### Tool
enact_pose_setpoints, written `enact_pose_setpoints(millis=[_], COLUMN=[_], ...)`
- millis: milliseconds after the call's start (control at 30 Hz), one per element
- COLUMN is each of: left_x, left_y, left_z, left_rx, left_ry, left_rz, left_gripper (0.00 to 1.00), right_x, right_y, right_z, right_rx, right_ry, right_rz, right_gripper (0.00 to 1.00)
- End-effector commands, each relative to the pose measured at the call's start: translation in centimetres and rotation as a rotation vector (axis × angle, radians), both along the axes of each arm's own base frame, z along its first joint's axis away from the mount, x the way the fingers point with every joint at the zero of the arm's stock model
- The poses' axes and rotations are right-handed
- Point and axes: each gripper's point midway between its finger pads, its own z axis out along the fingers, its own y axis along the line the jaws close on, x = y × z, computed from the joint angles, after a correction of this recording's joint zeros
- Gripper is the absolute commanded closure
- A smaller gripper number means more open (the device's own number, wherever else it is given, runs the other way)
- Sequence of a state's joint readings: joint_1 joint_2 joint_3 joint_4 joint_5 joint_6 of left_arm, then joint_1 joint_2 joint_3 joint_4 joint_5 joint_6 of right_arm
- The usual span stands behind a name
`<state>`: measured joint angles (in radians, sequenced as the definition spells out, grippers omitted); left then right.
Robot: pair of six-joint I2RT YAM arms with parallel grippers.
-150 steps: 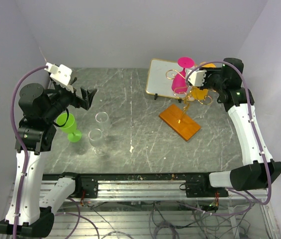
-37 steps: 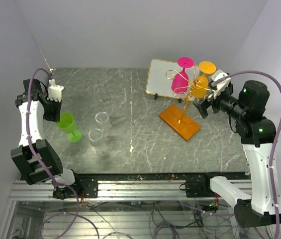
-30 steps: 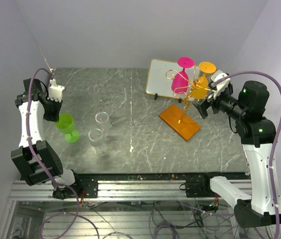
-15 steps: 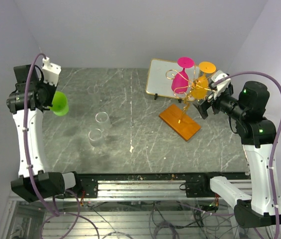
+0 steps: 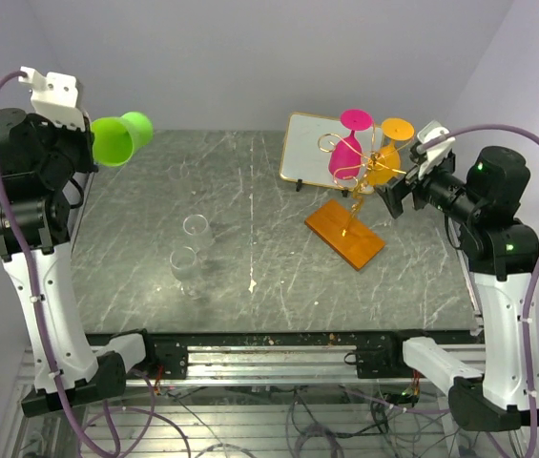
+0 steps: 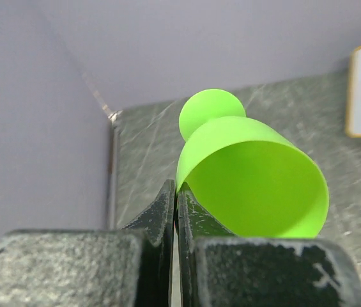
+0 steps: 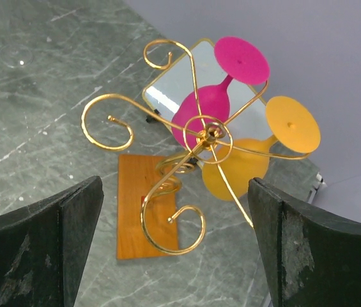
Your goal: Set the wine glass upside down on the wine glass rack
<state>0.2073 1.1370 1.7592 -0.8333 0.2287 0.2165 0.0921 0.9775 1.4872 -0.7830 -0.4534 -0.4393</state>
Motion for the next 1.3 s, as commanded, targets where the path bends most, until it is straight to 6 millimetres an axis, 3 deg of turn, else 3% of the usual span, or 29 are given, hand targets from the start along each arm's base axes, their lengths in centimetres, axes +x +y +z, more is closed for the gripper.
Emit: enact_pose_setpoints(millis=[0, 267, 533, 767, 1000, 1167, 1267], left_x=[-0.1, 0.0, 0.4, 0.8, 1.6, 1.4, 1.5], left_y=[-5.5, -10.9, -16.6, -20.8, -22.8, -23.5, -23.7], left_z=[4.0, 5.0, 4.0, 3.0, 1.5, 1.5, 1.4], left_rx=[-0.205, -0.375, -0.457, -0.475, -0.396, -0.366, -0.348], left_ry=[-0.119, -0.125, -0.081, -0.039, -0.028, -0.047, -0.054], left_rz=[-0.236, -0.453, -0.604, -0.736, -0.752, -0.781, -0.784], left_gripper=[0.93, 0.93, 0.93, 0.93, 0.93, 0.93, 0.93], right_x=[0.6, 1.2, 2.9, 4.5, 6.0, 7.6, 7.6], right_y=[0.4, 3.8, 6.8, 12.0, 16.6, 17.7, 18.5], right_z=[2.0, 3.8, 5.5, 4.8, 2.8, 1.7, 1.4], right_rx=[0.075, 0.24, 0.411, 0.471, 0.508, 0.527, 0.549], right_ry=[-0.002, 0.048, 0.072, 0.166, 0.261, 0.298, 0.334], right_rz=[-0.013, 0.134, 0.226, 0.291, 0.312, 0.242, 0.261], right_gripper=[0.05, 0.14, 0.23, 0.25, 0.3, 0.36, 0.41])
